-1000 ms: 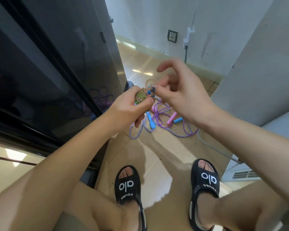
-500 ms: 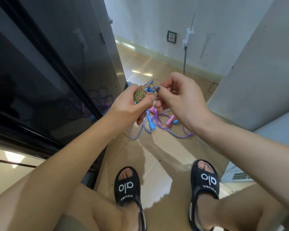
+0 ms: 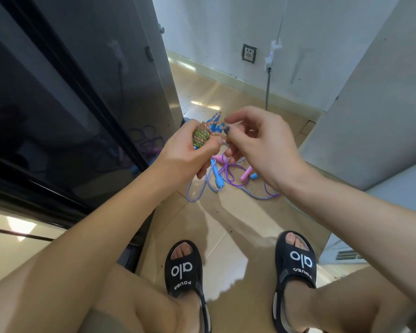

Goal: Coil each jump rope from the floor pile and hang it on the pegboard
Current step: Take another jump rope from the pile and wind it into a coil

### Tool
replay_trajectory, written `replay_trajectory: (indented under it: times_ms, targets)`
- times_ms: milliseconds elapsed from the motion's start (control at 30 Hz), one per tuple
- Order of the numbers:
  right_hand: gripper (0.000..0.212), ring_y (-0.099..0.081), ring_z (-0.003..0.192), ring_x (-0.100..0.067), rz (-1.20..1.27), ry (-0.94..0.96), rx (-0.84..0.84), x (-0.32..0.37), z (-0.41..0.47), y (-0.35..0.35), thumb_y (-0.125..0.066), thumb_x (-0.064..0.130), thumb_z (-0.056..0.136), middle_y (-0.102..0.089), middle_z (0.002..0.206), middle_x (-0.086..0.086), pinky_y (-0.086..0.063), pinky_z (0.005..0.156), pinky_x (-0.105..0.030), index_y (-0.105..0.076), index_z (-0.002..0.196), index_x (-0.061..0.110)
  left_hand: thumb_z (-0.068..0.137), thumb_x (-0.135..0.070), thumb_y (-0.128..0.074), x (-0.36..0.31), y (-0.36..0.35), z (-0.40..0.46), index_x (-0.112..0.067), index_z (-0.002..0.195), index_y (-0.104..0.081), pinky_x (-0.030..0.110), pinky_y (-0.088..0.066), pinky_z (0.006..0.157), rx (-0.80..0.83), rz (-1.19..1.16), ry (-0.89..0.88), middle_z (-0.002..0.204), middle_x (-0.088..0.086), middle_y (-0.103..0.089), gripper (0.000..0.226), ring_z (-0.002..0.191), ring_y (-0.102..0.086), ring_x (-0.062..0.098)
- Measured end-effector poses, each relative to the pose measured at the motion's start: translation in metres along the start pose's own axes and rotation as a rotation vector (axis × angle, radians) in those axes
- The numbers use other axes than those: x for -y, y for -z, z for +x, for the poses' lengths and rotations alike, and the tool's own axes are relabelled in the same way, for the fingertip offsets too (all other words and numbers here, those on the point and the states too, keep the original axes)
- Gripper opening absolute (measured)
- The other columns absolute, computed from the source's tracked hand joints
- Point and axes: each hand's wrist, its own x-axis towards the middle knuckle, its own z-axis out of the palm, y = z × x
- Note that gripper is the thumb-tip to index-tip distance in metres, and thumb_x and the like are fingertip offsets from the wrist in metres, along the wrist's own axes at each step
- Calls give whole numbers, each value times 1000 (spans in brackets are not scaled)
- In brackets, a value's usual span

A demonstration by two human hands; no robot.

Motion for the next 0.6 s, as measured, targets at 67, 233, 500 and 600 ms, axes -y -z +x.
replay_trajectory:
  times_ms: [67, 233, 500, 600]
  targets:
    - [8, -71, 56, -19, 12, -16, 7, -2, -1, -2, -58, 5, 94, -68, 71, -13, -51, 48, -23, -64, 97, 8, 91, -33, -66, 1, 1, 0, -4, 100, -52, 40, -48, 52, -17, -55, 1, 68, 8, -56, 33, 53, -52, 20]
    - [8, -67, 52, -18, 75, -11, 30, -3, 1, 0, -55, 1, 94, -68, 68, -14, -49, 48, -20, -62, 97, 3, 92, -34, -63, -1, 1, -1, -7, 101, -53, 39, -47, 51, 17, -41, -18, 68, 11, -58, 30, 52, -51, 22]
    - [9, -68, 57, -16, -116, 164, 36, -8, 2, 3, -56, 9, 99, -68, 70, -7, -52, 52, -22, -50, 105, 8, 90, -35, -59, -4, 4, -2, -5, 102, -53, 41, -45, 50, 84, -85, -25, 86, 33, -62, 33, 52, -49, 25]
    - [14, -68, 55, -12, -166, 206, 59, -8, 4, 6, -56, 13, 99, -69, 70, -3, -51, 56, -19, -51, 112, 11, 92, -36, -59, -4, 5, -2, -5, 106, -52, 42, -47, 50, 86, -30, -38, 85, 29, -64, 34, 52, -51, 24]
